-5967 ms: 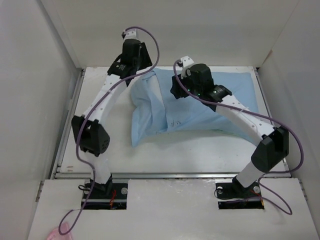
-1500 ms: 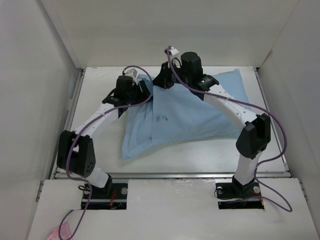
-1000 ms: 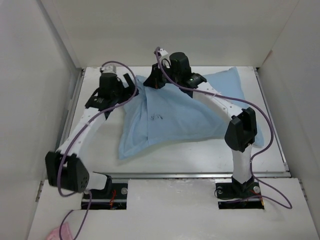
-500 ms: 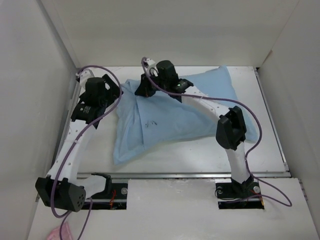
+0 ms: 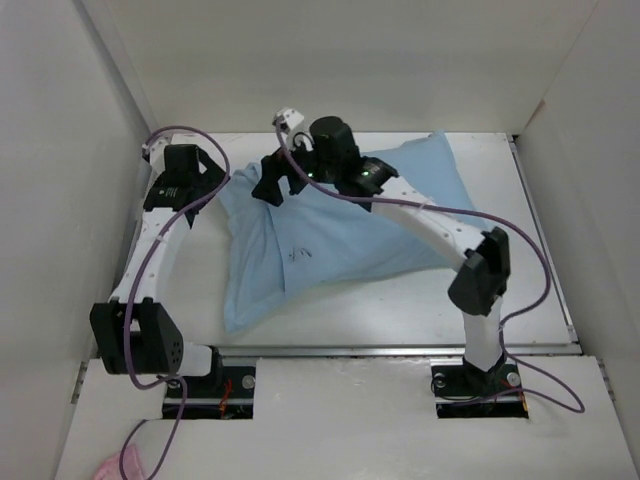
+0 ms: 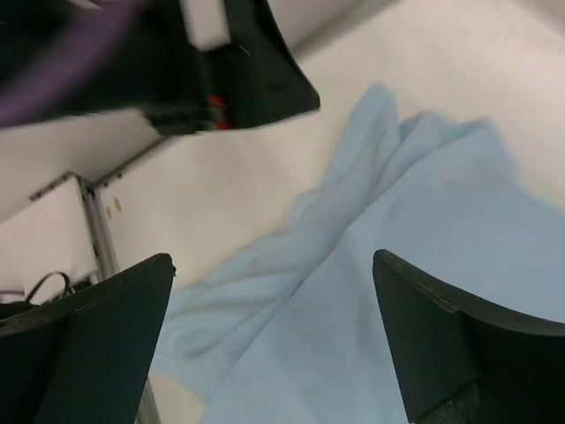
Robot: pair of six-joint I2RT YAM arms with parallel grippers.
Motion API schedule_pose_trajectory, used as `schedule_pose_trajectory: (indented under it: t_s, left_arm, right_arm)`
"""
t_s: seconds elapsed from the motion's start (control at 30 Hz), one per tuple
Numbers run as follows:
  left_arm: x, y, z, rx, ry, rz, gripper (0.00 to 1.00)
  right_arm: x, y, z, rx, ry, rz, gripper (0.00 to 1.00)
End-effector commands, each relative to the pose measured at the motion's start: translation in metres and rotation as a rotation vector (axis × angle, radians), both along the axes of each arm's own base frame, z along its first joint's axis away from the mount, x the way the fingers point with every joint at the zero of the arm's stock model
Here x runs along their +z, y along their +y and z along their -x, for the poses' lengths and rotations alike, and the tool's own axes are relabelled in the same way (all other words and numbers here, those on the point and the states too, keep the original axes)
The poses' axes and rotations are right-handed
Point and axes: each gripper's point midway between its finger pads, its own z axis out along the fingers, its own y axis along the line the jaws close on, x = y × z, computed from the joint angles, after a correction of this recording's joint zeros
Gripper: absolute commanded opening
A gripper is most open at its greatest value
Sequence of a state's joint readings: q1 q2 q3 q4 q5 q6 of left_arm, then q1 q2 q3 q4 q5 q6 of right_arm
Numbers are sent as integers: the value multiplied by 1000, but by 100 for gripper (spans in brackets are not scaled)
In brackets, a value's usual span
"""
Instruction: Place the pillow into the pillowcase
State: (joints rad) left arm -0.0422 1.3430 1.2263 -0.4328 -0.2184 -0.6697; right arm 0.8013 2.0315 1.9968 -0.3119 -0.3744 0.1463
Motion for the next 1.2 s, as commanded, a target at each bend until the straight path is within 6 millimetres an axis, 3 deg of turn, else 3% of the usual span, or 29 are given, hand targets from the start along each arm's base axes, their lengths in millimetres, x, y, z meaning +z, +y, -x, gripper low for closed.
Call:
schedule_pose_trajectory:
  t_s: [0.0,0.03,0.07,0.13,0.17,0.23,0.27,0.33,0.37,0.4,0.47,0.5,0.53,0.57,0.63,0.67,0.7,0.73,0.77,0.8,0.87,0.9,0.93,0.97,1.0,1.07,1.1,1.13,1.17]
  left_arm:
    - [16,16,-28,5,-67,30,100]
    - [0,19,-35,11,-30,65,100]
    - [1,22,-46,-18,-52,117,100]
    - [1,24,-61,-42,-72,150,100]
    - [-10,25,-73,-51,-61,168,100]
    - [-11,17,-87,-97,-64,203,100]
    - [-30,20,-97,-101,-33,223,100]
    - [-35,8,-112,-164,-32,273,100]
    - [-41,4,-118,-186,-26,293,100]
    - [-56,1,-128,-197,-16,319,100]
    - [-56,-9,-140,-257,-37,359,100]
    - [-69,-10,-146,-261,-18,370,100]
    - [-72,-12,-149,-270,-15,379,100]
    - [-67,-14,-154,-289,-27,389,100]
    - [-77,-26,-163,-311,-20,390,100]
    - [-78,-25,-167,-312,-23,390,100]
    - [-72,-35,-172,-349,-36,380,100]
    - [-80,-40,-176,-357,-24,383,98]
    - [-81,-49,-178,-386,-24,383,90]
    - [-75,-52,-181,-413,-38,387,85]
    - [-75,-69,-185,-462,-46,390,64]
    - [-76,-70,-189,-479,-54,384,36]
    - [-66,-73,-191,-503,-75,393,14]
    - [-65,-73,-192,-505,-84,390,0]
    - [-54,-75,-197,-524,-121,386,0]
    - [-44,-79,-202,-547,-166,400,0]
    - [-23,-81,-208,-573,-228,387,0]
    - [13,-82,-217,-594,-303,375,0]
    - [28,-82,-224,-600,-328,367,0]
  right_arm:
    - [98,-43,2,-74,-194,-106,100]
    - [102,-52,-2,-89,-199,-109,100]
    - [102,-72,-17,-156,-192,-106,100]
    - [93,-94,-40,-245,-131,-112,100]
    - [94,-123,-66,-324,-113,-120,100]
    - [75,-159,-92,-427,-24,-110,100]
    - [70,-202,-119,-547,-9,-100,100]
    - [46,-246,-143,-677,44,-49,100]
    - [46,-268,-152,-740,43,-38,100]
    - [31,-311,-169,-868,59,3,100]
    - [14,-352,-180,-986,104,68,100]
    - [6,-387,-188,-1073,119,94,100]
    - [5,-403,-192,-1107,127,103,100]
    - [-15,-417,-196,-1138,169,139,100]
    - [-30,-452,-203,-1235,202,178,100]
    - [-31,-455,-205,-1252,207,194,100]
    - [-52,-465,-211,-1273,241,226,100]
    - [-60,-465,-213,-1272,257,238,100]
    - [-62,-469,-218,-1274,262,234,100]
    - [-88,-469,-222,-1269,307,269,100]
    - [-105,-465,-226,-1250,351,277,100]
    - [-117,-462,-233,-1236,366,278,98]
    - [-121,-462,-235,-1219,380,266,91]
    - [-125,-456,-237,-1187,394,251,69]
    - [-123,-441,-243,-1113,396,195,47]
    - [-109,-423,-251,-1029,368,119,17]
    - [-92,-410,-253,-959,344,63,0]
    - [-58,-405,-263,-929,261,3,0]
    - [-37,-402,-266,-913,214,-28,0]
